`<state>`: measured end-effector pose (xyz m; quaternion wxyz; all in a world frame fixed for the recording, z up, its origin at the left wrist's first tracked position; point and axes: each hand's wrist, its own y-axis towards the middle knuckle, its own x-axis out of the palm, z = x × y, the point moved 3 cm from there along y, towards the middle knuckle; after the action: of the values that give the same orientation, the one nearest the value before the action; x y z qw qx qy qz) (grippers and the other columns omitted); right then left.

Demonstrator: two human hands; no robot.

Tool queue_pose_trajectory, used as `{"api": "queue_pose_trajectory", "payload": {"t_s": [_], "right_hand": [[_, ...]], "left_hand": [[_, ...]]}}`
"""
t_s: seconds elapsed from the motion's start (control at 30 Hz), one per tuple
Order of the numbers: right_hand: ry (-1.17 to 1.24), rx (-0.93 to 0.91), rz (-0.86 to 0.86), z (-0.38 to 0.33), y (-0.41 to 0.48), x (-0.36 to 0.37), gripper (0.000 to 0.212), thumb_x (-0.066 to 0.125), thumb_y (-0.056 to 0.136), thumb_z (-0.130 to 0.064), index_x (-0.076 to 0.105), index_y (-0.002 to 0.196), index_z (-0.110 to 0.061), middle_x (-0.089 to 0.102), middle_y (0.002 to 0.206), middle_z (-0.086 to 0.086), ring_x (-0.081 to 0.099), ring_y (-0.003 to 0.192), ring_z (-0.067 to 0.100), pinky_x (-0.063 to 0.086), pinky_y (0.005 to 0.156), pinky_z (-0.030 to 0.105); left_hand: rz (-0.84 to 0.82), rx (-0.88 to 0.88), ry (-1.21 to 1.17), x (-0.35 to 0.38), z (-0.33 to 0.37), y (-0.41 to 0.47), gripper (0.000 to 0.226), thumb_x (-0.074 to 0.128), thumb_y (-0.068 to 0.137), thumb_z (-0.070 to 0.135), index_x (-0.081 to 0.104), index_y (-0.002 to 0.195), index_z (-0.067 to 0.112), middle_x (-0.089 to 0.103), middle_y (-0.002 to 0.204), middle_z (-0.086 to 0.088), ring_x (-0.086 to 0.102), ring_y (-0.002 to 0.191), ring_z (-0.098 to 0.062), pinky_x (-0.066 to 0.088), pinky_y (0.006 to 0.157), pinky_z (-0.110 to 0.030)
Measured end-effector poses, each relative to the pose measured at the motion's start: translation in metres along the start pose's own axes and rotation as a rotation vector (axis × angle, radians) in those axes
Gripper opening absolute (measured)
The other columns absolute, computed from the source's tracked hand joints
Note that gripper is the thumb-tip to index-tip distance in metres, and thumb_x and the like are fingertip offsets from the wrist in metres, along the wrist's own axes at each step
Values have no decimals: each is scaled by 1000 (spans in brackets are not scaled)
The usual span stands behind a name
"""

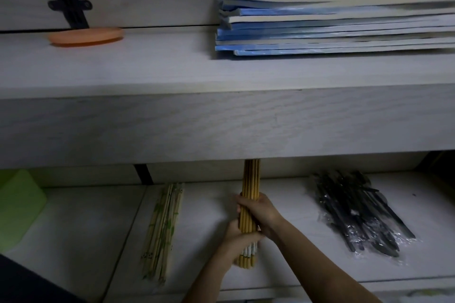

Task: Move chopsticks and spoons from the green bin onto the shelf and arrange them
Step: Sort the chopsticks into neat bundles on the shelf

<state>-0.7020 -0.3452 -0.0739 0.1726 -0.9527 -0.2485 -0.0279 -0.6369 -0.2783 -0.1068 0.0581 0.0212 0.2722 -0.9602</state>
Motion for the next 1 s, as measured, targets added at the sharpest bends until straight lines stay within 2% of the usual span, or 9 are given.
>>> {"api": "queue_pose_trajectory", "payload": {"t_s": [0.1,0.2,0.27,0.33,0.4,0.5,0.73,0.87,1.0], "right_hand": [[142,194,71,10,12,-4,15,63,86,-11,56,73,-8,54,62,5,52,55,14,49,55,21],[155,314,63,24,19,-1,14,64,85,-13,58,75,-5,54,66,8,54,57,17,51,49,20],[80,348,76,34,25,4,23,69,81,-18,61,94,0,60,77,10,59,68,19,51,56,23],[9,362,101,43,32,8,38,67,83,-23,57,108,3,63,90,13,62,83,24,51,65,26],[-78,351,120,49,35,11,44,65,84,-28,57,113,3,65,102,16,63,97,28,54,78,31],[-167,328,133,55,35,11,47,65,83,-35,58,115,0,66,109,17,62,104,29,51,95,39],[-164,235,131,53,30,11,36,53,91,-35,62,104,-2,67,102,19,64,99,31,52,93,39],[-266,159,174,59,26,12,38,47,93,-42,61,106,-9,68,102,16,65,96,28,53,91,44],[-252,86,217,65,20,13,32,41,96,-36,59,108,-13,67,103,13,64,96,26,52,92,46]], "left_hand": [[-120,13,-60,-20,-6,-2,45,69,78,6,55,120,12,65,118,-9,62,109,-23,50,95,-37],[80,95,-335,-40,-11,2,18,51,91,5,56,108,8,56,124,-18,53,119,-31,46,95,-32],[193,119,-354,-38,-13,9,13,45,96,15,58,97,19,56,122,-15,53,117,-28,45,88,-25],[263,130,-326,-30,-14,14,22,39,99,20,58,109,22,55,126,-14,56,107,-23,47,82,-26],[303,138,-334,-23,-16,17,36,33,101,21,45,134,21,47,139,-12,52,117,-25,46,97,-38],[354,169,-309,-19,-17,18,41,29,101,18,38,141,19,43,143,-11,48,126,-27,40,107,-42],[377,262,-257,-12,-18,18,41,31,100,6,38,141,9,45,142,-13,48,121,-16,42,94,-20],[390,284,-228,-11,-19,20,41,32,100,5,37,141,8,46,141,-9,43,113,-7,44,68,1],[412,294,-191,-11,-22,20,42,33,100,6,36,142,10,46,141,-8,44,113,-5,43,70,1]]}}
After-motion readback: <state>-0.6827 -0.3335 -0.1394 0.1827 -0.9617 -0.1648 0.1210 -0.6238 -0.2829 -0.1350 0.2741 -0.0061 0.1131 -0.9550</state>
